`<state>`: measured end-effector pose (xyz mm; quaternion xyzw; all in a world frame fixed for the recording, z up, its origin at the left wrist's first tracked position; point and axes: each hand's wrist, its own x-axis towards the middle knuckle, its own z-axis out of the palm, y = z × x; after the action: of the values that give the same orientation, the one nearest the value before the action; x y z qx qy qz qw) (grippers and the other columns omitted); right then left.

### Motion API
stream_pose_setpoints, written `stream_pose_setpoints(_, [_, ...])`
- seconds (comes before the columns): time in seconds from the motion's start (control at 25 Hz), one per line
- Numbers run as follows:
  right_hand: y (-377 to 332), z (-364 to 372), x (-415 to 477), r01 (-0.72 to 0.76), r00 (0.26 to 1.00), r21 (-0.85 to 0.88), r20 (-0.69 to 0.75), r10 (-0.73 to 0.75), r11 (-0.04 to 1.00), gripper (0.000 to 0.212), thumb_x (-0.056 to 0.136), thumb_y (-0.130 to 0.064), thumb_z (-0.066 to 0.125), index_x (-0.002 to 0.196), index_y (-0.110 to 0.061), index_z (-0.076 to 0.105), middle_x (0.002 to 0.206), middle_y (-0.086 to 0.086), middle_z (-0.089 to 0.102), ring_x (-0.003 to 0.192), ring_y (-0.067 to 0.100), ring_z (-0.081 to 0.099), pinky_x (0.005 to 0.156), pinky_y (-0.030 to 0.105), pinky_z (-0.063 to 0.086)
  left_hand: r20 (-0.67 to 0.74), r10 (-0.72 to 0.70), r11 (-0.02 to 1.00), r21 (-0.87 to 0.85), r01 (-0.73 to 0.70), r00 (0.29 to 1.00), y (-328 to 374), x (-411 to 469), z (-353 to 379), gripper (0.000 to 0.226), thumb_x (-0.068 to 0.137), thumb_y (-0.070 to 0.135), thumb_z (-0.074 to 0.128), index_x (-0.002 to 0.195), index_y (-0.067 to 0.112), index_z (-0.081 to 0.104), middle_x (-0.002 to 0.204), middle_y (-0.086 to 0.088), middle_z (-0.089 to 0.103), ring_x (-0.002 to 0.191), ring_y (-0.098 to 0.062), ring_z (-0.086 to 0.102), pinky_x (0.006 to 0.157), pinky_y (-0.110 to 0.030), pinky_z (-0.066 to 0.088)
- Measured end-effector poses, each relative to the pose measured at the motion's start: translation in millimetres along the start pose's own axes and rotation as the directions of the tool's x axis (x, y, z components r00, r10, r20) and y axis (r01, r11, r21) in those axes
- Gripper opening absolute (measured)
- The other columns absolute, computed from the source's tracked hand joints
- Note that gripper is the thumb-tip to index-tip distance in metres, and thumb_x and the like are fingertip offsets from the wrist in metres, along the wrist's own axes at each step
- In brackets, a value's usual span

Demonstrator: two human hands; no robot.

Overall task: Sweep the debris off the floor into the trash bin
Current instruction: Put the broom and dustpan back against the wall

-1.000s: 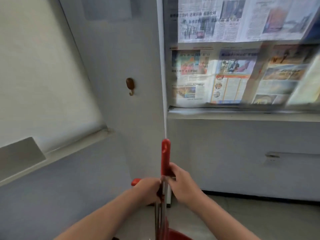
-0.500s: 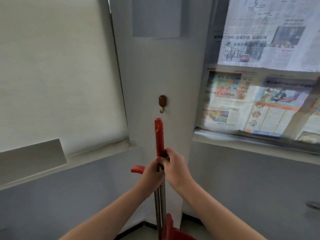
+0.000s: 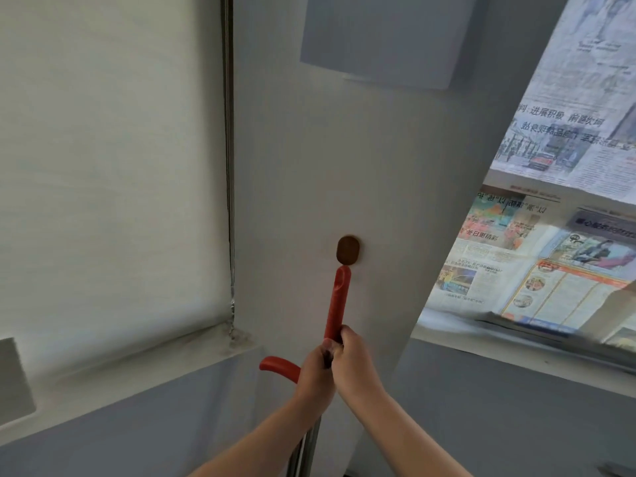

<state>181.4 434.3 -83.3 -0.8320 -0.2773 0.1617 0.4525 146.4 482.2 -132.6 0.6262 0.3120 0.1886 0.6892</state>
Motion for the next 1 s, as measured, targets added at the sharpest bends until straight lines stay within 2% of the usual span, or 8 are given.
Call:
stream_pose_setpoints(0.12, [7, 4, 9, -0.028, 1.000, -0.043, 0.002, 0.028, 0.999, 0.007, 0.097, -0.021, 0.048, 0.099, -0.022, 0.055, 0.092, -0.005, 0.062, 0.090, 0.013, 0.059, 0.082, 0.025, 0.046, -0.039, -0.015, 0.999, -0.051, 0.013, 0.999, -5, 7, -1, 0.035, 0.102, 0.010, 0.040, 0.081, 0.037, 0.048, 0.085, 0.015, 0.053, 0.079, 0.000, 0.055, 0.070, -0.020, 0.049])
stream_pose_setpoints(0.32, [8, 7, 24, -0.038, 0.992, -0.134, 0.117, 0.054, 0.990, 0.009, 0.097, -0.024, 0.046, 0.101, -0.022, 0.055, 0.098, -0.004, 0.063, 0.100, 0.017, 0.062, 0.090, 0.030, 0.050, -0.109, -0.144, 0.956, -0.271, 0.110, 0.984, -13, 16, 4, 0.036, 0.101, 0.016, 0.036, 0.071, 0.005, 0.054, 0.064, -0.010, 0.048, 0.066, -0.019, 0.051, 0.062, -0.030, 0.039])
stream_pose_setpoints(0.44, [9, 2, 30, -0.050, 0.988, -0.129, 0.141, 0.069, 0.990, 0.014, 0.097, -0.024, 0.045, 0.105, -0.020, 0.056, 0.105, -0.002, 0.066, 0.102, 0.017, 0.062, 0.093, 0.030, 0.049, -0.128, -0.149, 0.920, -0.380, 0.090, 0.980, -12, 20, 9, 0.033, 0.100, 0.017, 0.035, 0.078, 0.002, 0.055, 0.065, -0.012, 0.049, 0.069, -0.021, 0.050, 0.063, -0.031, 0.039])
stream_pose_setpoints(0.56, [18, -1, 32, -0.064, 0.982, -0.116, 0.167, 0.083, 0.991, 0.020, 0.097, -0.024, 0.045, 0.112, -0.019, 0.057, 0.108, 0.000, 0.067, 0.104, 0.017, 0.062, 0.096, 0.032, 0.048, -0.115, -0.276, 0.859, -0.475, 0.191, 0.954, -17, 25, 13, 0.034, 0.099, 0.019, 0.033, 0.075, 0.005, 0.052, 0.064, -0.011, 0.048, 0.068, -0.021, 0.049, 0.064, -0.032, 0.037])
stream_pose_setpoints(0.72, [21, 3, 39, -0.102, 0.977, -0.123, 0.175, 0.123, 0.987, 0.017, 0.096, -0.025, 0.045, 0.108, -0.021, 0.057, 0.108, 0.001, 0.066, 0.103, 0.017, 0.062, 0.095, 0.032, 0.048, -0.066, -0.390, 0.723, -0.640, 0.261, 0.919, -19, 39, 11, 0.036, 0.101, 0.016, 0.031, 0.074, 0.003, 0.051, 0.066, -0.010, 0.048, 0.067, -0.022, 0.048, 0.062, -0.031, 0.036])
stream_pose_setpoints(0.84, [16, 1, 43, -0.149, 0.963, -0.171, 0.199, 0.182, 0.974, 0.019, 0.094, -0.027, 0.048, 0.109, -0.019, 0.058, 0.110, 0.004, 0.066, 0.106, 0.021, 0.061, 0.099, 0.037, 0.046, -0.087, -0.361, 0.797, -0.546, 0.259, 0.928, -25, 52, 10, 0.034, 0.104, 0.015, 0.027, 0.085, 0.004, 0.054, 0.071, -0.014, 0.056, 0.076, -0.024, 0.050, 0.066, -0.027, 0.040])
stream_pose_setpoints(0.92, [12, -1, 42, -0.149, 0.957, -0.222, 0.212, 0.197, 0.964, 0.027, 0.094, -0.029, 0.048, 0.115, -0.015, 0.058, 0.115, 0.008, 0.064, 0.110, 0.024, 0.059, 0.101, 0.037, 0.045, -0.137, -0.297, 0.873, -0.439, 0.211, 0.945, -24, 58, 12, 0.026, 0.103, 0.004, 0.033, 0.103, 0.002, 0.059, 0.070, -0.007, 0.056, 0.081, -0.025, 0.050, 0.062, -0.020, 0.039])
stream_pose_setpoints(1.0, [9, -7, 38, -0.136, 0.951, -0.278, 0.234, 0.205, 0.951, 0.036, 0.095, -0.034, 0.046, 0.122, -0.012, 0.055, 0.123, 0.010, 0.060, 0.116, 0.027, 0.056, 0.101, 0.036, 0.043, -0.104, -0.270, 0.904, -0.369, 0.215, 0.957, -24, 62, 13, 0.032, 0.101, -0.004, 0.031, 0.121, -0.020, 0.049, 0.071, -0.007, 0.047, 0.085, -0.022, 0.046, 0.058, -0.022, 0.033])
